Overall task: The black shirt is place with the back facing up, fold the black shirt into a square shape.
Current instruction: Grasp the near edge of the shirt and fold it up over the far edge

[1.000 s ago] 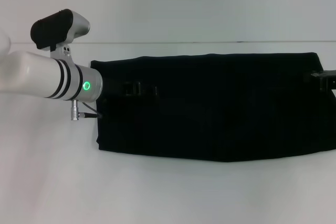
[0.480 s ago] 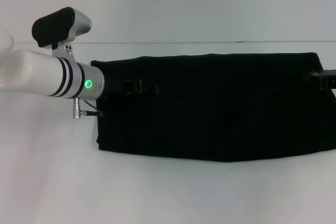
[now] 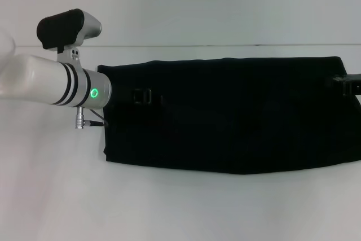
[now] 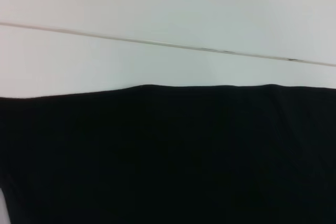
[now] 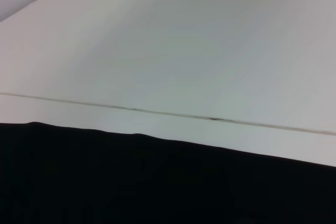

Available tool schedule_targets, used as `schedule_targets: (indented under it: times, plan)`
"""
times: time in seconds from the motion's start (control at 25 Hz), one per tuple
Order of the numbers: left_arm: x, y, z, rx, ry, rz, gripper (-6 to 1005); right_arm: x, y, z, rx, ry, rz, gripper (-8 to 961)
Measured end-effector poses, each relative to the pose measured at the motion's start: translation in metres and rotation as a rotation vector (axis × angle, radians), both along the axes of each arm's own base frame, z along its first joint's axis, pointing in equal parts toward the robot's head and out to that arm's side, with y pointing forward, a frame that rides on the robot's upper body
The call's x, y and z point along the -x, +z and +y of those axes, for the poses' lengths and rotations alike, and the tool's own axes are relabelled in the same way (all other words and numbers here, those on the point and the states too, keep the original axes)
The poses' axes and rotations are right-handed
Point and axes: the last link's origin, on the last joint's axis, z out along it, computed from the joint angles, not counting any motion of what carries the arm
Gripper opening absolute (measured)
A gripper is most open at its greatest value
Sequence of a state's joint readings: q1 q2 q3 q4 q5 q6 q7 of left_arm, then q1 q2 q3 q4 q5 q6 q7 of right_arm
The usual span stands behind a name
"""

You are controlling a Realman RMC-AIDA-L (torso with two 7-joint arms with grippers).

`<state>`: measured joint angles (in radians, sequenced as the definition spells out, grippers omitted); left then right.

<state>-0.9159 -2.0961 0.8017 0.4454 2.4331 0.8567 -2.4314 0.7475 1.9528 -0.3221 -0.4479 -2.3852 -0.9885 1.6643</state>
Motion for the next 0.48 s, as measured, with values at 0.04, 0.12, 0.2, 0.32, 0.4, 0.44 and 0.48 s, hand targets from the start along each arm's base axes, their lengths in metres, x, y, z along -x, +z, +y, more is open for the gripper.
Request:
schedule_targets:
  times: [0.04,0.12,0.2,0.32,0.4,0.44,0.48]
  plan:
    - [0.0004,0.0001,0.0002,-0.003,-0.002,0.002,526,0.0002,-0.0001,0.0,0.001,0.001,0.0,51]
    - [0.0012,0.0005,0.0009,-0.011,-0.005,0.007,465,0.0005,-0.0006,0.0,0.004,0.003,-0.003,51]
    - [0.0019,0.0008,0.0014,-0.017,-0.005,0.011,422,0.0008,-0.001,0.0,0.008,0.005,-0.005,51]
    - [0.0029,0.0004,0.0011,-0.016,-0.007,0.016,357,0.0009,-0.0016,-0.0002,0.009,0.005,-0.005,51]
    - [0.0033,0.0002,0.001,-0.015,-0.009,0.019,314,0.0009,-0.0018,-0.0003,0.009,0.005,-0.005,51]
    - [0.0036,0.0002,0.0011,-0.016,-0.011,0.021,293,0.0009,-0.0018,-0.0003,0.009,0.005,-0.005,50]
    - [0.004,0.0002,0.0011,-0.018,-0.011,0.022,271,0.0009,-0.0019,-0.0003,0.009,0.005,-0.005,50]
